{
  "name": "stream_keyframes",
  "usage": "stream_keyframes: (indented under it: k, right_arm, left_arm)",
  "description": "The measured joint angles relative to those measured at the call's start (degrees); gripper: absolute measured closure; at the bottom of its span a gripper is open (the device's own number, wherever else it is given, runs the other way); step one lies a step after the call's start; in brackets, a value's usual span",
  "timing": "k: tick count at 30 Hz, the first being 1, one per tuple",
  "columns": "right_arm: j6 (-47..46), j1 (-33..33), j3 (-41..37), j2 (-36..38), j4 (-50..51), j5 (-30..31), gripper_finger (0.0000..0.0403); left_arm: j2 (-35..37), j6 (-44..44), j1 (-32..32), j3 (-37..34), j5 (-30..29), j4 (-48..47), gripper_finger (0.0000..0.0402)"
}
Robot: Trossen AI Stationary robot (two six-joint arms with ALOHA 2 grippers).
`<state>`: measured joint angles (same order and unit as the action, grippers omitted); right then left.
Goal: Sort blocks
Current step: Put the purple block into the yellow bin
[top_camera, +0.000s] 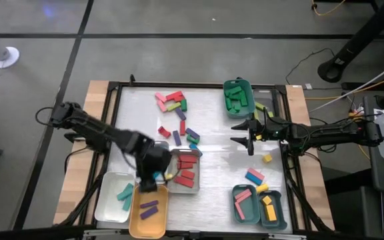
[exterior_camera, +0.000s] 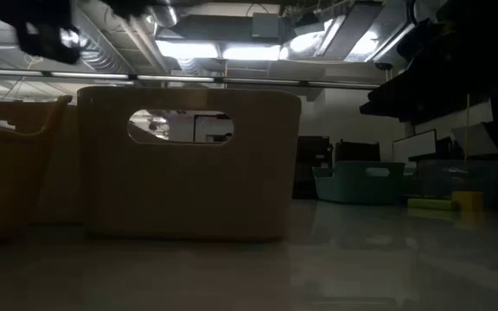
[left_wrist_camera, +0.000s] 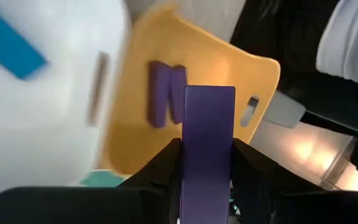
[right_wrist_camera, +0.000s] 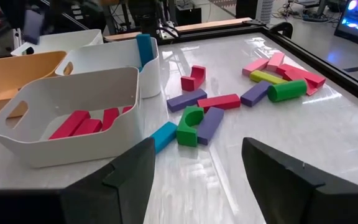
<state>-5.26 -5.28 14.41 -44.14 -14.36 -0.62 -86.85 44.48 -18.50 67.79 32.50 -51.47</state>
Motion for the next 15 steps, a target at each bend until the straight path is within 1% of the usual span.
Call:
stream_keyframes:
  k: [2, 5, 8, 11, 15]
  right_arm:
    - [0.00, 0.00, 0.00, 0.00, 0.01, 0.00, 0.0165]
    - [0.00, 0.00, 0.00, 0.00, 0.01, 0.00, 0.0165]
    - [0.00, 0.00, 0.00, 0.00, 0.00, 0.00, 0.0165]
    - [-0.02, 0.00, 0.00, 0.00, -0.01, 0.00, 0.0165]
    - [-0.02, 0.00, 0.00, 0.00, -0.01, 0.00, 0.0165]
  left_arm:
    - [0.00, 4.98, -3.36, 0.00, -2.93, 2.79, 0.0302]
    - [0.00, 13.21, -6.89, 0.00, -10.36, 6.96, 0.0301]
    - [0.00, 17.97, -9.06, 0.00, -16.36, 8.31, 0.0300]
    - [0.00, 20.22, -10.17, 0.00, -18.49, 8.12, 0.0291]
    - [0.00, 22.61, -10.38, 0.00, -19.88, 7.78, 0.0261]
